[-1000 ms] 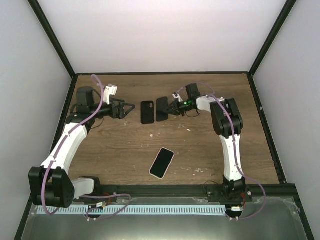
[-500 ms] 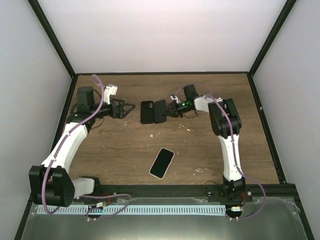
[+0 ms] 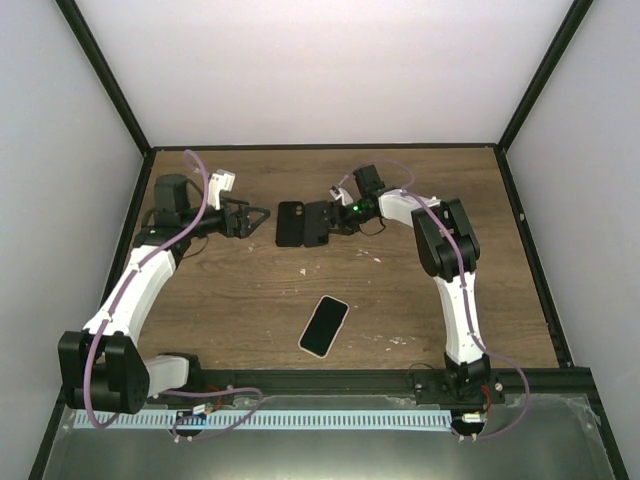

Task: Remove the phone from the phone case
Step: Place the phone at the center of the board.

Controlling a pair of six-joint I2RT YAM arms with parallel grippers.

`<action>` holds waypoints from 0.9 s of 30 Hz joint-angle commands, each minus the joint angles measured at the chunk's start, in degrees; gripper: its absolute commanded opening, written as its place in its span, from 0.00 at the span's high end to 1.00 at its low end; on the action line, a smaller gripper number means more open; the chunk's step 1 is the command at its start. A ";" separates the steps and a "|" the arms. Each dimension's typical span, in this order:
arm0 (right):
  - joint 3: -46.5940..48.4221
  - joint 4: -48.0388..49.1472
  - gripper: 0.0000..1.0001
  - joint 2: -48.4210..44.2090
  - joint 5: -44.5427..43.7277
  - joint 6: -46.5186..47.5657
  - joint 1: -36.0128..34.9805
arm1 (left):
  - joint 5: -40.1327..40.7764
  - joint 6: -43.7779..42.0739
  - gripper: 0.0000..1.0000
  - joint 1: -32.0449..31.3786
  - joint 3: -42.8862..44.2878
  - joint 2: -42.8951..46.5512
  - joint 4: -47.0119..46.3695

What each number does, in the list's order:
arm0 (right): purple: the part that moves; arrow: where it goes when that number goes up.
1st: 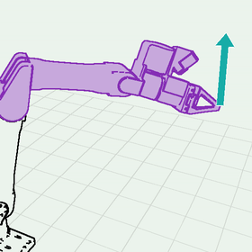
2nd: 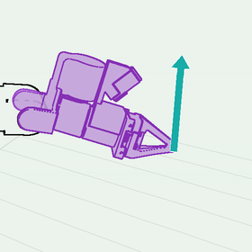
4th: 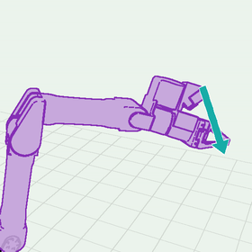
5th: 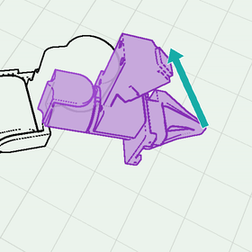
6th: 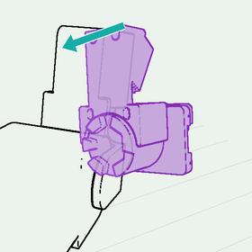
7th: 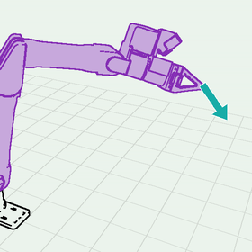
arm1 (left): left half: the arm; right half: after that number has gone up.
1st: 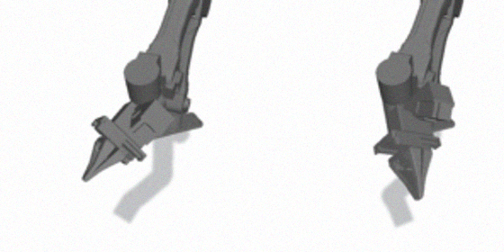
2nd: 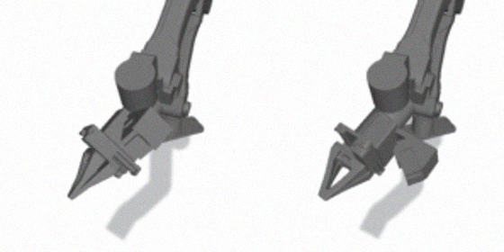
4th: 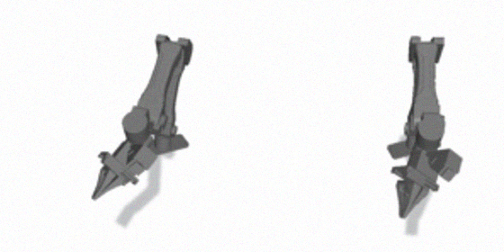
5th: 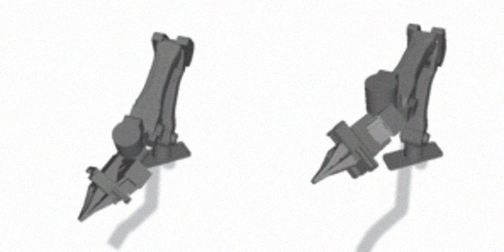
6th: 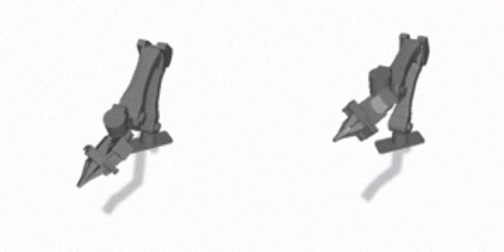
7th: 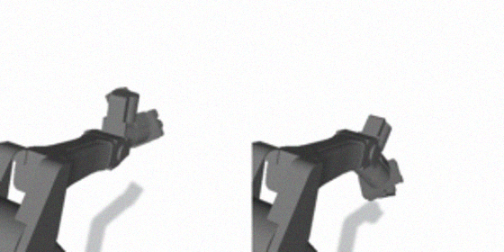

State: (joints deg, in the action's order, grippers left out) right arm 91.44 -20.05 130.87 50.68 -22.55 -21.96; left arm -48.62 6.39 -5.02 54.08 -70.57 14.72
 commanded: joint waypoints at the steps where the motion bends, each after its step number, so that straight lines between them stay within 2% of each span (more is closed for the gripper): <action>1: 2.01 -3.04 0.33 -3.89 -9.29 3.28 -1.80 | 1.01 -0.32 0.00 0.29 -0.91 1.07 -1.36; 3: 1.79 -3.73 0.29 -4.43 -10.51 3.56 -2.07 | 1.78 -0.58 0.00 0.31 -0.99 1.36 -1.28; 7: 0.07 -2.70 0.04 -6.77 -12.19 4.28 -2.43 | 4.01 -1.75 0.00 0.40 -0.75 1.90 -0.37; 8: -0.14 -2.67 0.01 -7.06 -12.44 4.56 -2.47 | 4.71 -2.08 0.00 0.46 -0.59 1.92 0.02; 15: -0.68 -3.72 0.00 -8.79 -10.76 6.84 -2.55 | 10.70 -4.56 0.00 1.35 -0.37 4.12 2.42; 19: -2.85 -2.61 0.00 -12.02 -9.77 9.41 -2.53 | 10.48 -11.23 0.00 1.17 -1.34 5.92 5.94; 23: -5.48 -1.06 0.00 -16.48 -10.44 13.23 -2.41 | 17.09 -19.50 0.00 -2.67 -1.22 6.70 12.56; 27: -6.03 -2.50 0.00 -20.02 -11.18 17.35 -1.62 | 19.06 -26.08 0.00 -7.97 -3.10 8.51 17.16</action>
State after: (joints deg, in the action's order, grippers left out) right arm 85.27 -22.61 115.70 39.81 -10.85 -24.18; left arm -33.12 -10.02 -8.97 52.75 -64.10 24.86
